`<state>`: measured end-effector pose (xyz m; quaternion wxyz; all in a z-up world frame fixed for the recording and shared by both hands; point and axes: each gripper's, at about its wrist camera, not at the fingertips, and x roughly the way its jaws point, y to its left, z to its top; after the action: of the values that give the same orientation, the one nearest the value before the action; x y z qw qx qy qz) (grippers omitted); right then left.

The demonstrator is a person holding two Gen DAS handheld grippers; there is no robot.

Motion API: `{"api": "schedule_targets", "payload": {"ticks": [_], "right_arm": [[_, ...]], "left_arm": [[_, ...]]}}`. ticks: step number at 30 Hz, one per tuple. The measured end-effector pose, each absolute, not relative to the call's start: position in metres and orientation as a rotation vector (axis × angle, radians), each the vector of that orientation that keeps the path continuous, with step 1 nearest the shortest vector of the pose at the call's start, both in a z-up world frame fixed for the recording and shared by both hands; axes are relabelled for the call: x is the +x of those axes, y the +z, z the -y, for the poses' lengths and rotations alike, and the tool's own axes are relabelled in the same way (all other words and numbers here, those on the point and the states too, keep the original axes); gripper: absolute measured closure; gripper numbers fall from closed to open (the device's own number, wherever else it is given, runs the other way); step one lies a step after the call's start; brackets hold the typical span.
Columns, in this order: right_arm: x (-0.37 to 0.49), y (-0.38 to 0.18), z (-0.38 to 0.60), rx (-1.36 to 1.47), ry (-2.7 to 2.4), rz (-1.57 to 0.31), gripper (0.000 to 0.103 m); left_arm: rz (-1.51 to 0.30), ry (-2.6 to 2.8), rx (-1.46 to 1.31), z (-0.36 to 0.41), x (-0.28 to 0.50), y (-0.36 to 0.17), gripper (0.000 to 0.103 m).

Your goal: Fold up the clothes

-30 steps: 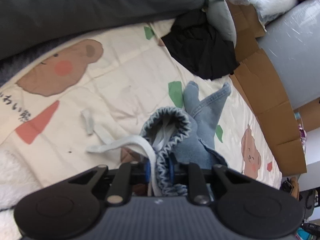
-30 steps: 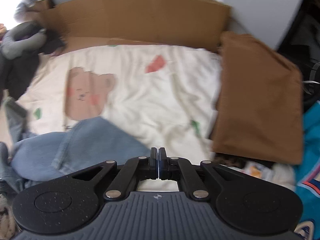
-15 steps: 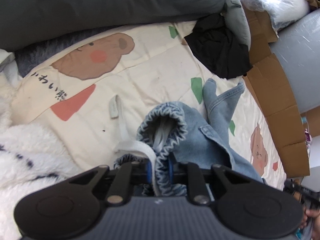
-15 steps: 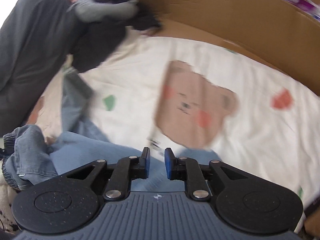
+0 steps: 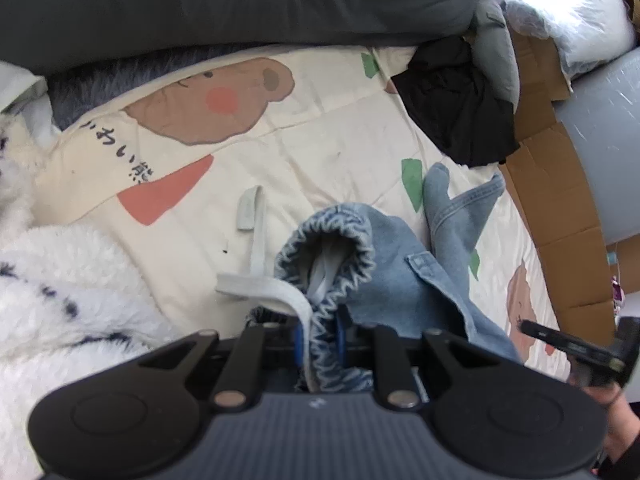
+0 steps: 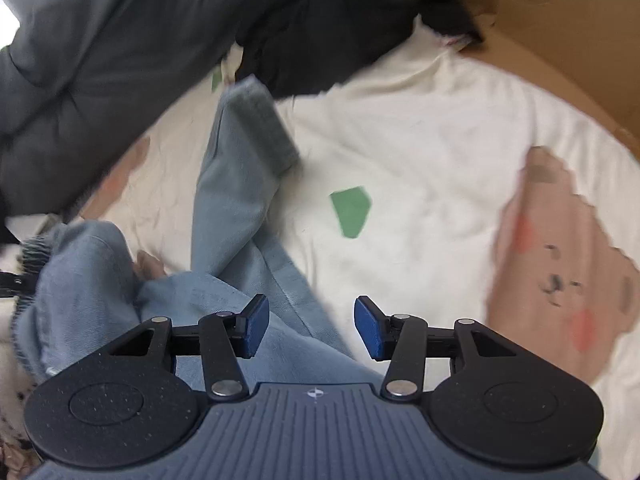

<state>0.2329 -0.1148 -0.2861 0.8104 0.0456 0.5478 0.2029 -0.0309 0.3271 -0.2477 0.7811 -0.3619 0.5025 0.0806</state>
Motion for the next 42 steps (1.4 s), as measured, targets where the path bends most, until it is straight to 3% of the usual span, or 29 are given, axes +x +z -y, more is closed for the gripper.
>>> {"api": "schedule_targets", "payload": {"ticks": [21, 23, 29, 42], "right_arm": [[0.252, -0.358, 0.076, 0.057, 0.438, -1.310, 0.041], [0.249, -0.358, 0.073, 0.044, 0.468, -1.310, 0.059], [0.243, -0.346, 0.069, -0.014, 0.515, -1.313, 0.095], [0.211, -0.285, 0.143, 0.129, 0.386, -1.281, 0.100]], "left_arm": [[-1.106, 0.148, -0.800, -0.327, -0.025, -0.265, 0.084], [-1.105, 0.147, -0.795, -0.327, -0.025, -0.265, 0.084], [-1.089, 0.145, -0.782, -0.324, -0.024, -0.263, 0.084], [-1.057, 0.142, -0.786, -0.323, -0.026, -0.252, 0.085]]}}
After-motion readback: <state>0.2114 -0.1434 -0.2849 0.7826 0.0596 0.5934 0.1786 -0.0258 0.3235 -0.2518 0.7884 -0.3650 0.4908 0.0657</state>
